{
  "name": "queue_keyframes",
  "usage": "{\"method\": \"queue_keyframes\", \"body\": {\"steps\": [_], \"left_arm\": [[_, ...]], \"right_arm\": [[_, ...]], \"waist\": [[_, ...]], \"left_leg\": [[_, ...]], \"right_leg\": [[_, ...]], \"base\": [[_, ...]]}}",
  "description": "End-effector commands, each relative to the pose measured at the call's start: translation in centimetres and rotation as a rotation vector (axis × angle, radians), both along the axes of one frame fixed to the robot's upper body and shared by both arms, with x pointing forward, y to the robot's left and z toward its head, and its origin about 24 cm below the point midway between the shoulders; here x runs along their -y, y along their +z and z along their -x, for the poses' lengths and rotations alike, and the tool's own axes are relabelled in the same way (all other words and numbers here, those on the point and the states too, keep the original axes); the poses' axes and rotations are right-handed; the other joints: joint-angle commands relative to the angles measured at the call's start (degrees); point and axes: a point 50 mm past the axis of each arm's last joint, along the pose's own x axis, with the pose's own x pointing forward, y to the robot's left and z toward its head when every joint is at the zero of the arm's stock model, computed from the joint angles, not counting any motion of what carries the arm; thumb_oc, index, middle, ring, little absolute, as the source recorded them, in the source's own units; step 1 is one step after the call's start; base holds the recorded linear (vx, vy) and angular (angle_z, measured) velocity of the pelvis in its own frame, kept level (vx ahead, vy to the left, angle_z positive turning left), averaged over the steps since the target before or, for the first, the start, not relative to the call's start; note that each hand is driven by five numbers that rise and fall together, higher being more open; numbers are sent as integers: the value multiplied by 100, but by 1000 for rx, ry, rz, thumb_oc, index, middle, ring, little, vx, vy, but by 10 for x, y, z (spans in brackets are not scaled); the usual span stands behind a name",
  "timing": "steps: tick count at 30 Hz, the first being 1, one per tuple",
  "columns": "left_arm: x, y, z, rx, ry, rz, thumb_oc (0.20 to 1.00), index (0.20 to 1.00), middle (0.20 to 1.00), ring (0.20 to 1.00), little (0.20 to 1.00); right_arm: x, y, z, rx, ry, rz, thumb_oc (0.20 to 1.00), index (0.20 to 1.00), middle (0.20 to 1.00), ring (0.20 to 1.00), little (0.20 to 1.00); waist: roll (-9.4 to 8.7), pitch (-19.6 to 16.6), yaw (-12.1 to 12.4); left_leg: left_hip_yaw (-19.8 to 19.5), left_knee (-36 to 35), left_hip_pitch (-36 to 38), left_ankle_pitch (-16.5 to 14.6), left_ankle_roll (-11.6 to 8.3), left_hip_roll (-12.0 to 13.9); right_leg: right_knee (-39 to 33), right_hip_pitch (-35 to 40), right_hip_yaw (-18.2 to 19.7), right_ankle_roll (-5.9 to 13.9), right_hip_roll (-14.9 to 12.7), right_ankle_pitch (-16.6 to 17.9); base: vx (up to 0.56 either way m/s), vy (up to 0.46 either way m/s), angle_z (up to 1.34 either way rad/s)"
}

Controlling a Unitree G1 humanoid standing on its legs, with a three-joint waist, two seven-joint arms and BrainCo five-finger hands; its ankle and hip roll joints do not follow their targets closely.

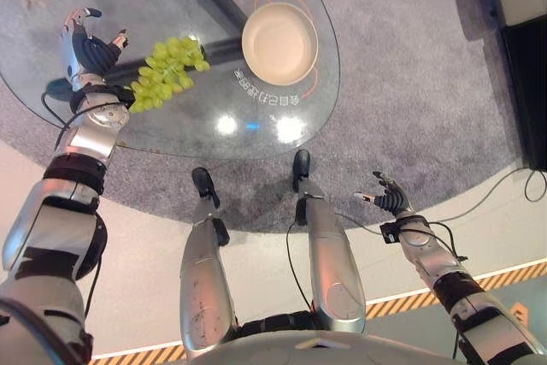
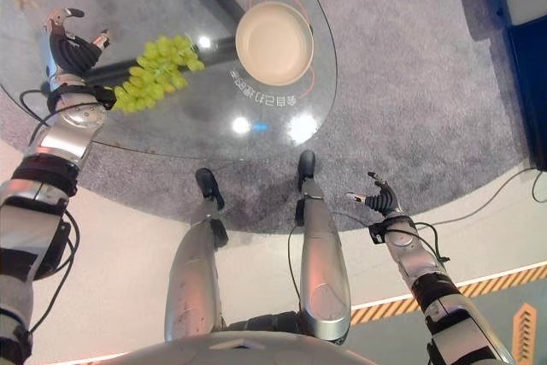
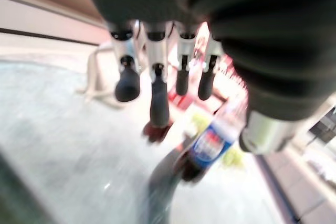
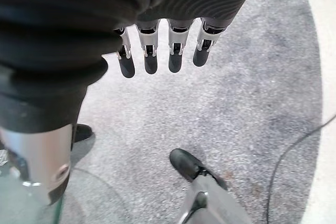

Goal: Pick up fruits into the plate

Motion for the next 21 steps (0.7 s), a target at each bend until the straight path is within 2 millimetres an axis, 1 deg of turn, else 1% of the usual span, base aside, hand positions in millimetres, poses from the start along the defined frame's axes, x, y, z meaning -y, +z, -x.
{"method": "queue_keyframes", "body": {"steps": [1,4,8,9,12,13,16,17,19,20,21], "left_arm": [[-5,10,9,125,-6,71,200,200,200,200,200],[-3,2,9,89,-15,48,200,200,200,200,200],[-6,-11,8,-17,1,31,200,200,200,200,200],[-7,-13,7,-39,3,24,1000,1000,1000,1000,1000],[-12,-13,3,-129,35,-55,1000,1000,1000,1000,1000],[-12,-13,3,-133,37,-62,1000,1000,1000,1000,1000],[-14,-14,0,-206,70,-163,1000,1000,1000,1000,1000],[-16,-13,0,-235,83,-219,1000,1000,1000,1000,1000],[-17,-12,-2,-278,87,-276,1000,1000,1000,1000,1000],[-17,-11,-4,-324,103,-345,1000,1000,1000,1000,1000],[-17,-10,-5,-332,108,-363,1000,1000,1000,1000,1000]], "right_arm": [[6,3,14,36,-11,-47,1000,1000,1000,1000,1000],[2,7,12,72,-1,-69,1000,1000,1000,1000,1000],[0,17,6,108,20,-65,1000,1000,1000,1000,1000],[0,19,4,114,23,-63,1000,1000,1000,1000,1000],[3,28,-5,123,23,-38,1000,1000,1000,1000,1000],[4,29,-5,123,22,-37,1000,1000,1000,1000,1000],[10,32,-7,116,14,-15,1000,1000,1000,1000,1000],[13,31,-7,113,11,-6,1000,1000,1000,1000,1000],[16,32,-7,108,7,11,1000,1000,1000,1000,1000],[19,32,-7,101,1,25,1000,1000,1000,1000,1000],[21,33,-8,102,1,30,1000,1000,1000,1000,1000]], "waist": [[164,-127,44],[186,-153,50],[195,-196,39],[198,-192,33],[209,-127,3],[209,-127,3],[198,-126,-34],[188,-126,-49],[165,-126,-82],[149,-126,-109],[145,-126,-124]], "left_leg": [[168,615,-77,-865,43,-373],[182,577,123,-878,49,-360],[224,541,211,-862,46,-338],[231,559,199,-864,47,-333],[273,605,115,-864,55,-321],[276,606,109,-863,56,-320],[313,604,-8,-847,65,-322],[330,603,-51,-841,68,-320],[356,608,-145,-825,68,-315],[379,633,-233,-820,69,-308],[386,643,-273,-814,66,-305]], "right_leg": [[201,234,-278,-47,264,-615],[173,433,-295,-33,229,-633],[111,544,-300,-26,207,-630],[124,532,-292,-30,210,-634],[167,450,-293,-53,223,-647],[168,444,-293,-53,223,-646],[144,323,-279,-56,240,-617],[131,277,-277,-56,248,-604],[112,180,-265,-55,262,-568],[113,92,-261,-57,269,-549],[113,51,-253,-56,274,-539]], "base": [[0,0,0],[0,0,0],[-2,5,-1],[-16,24,-4],[-33,30,-4],[-32,32,-1],[0,0,0],[-12,17,-4],[-7,19,-4],[-7,23,-3],[-8,38,-8]]}}
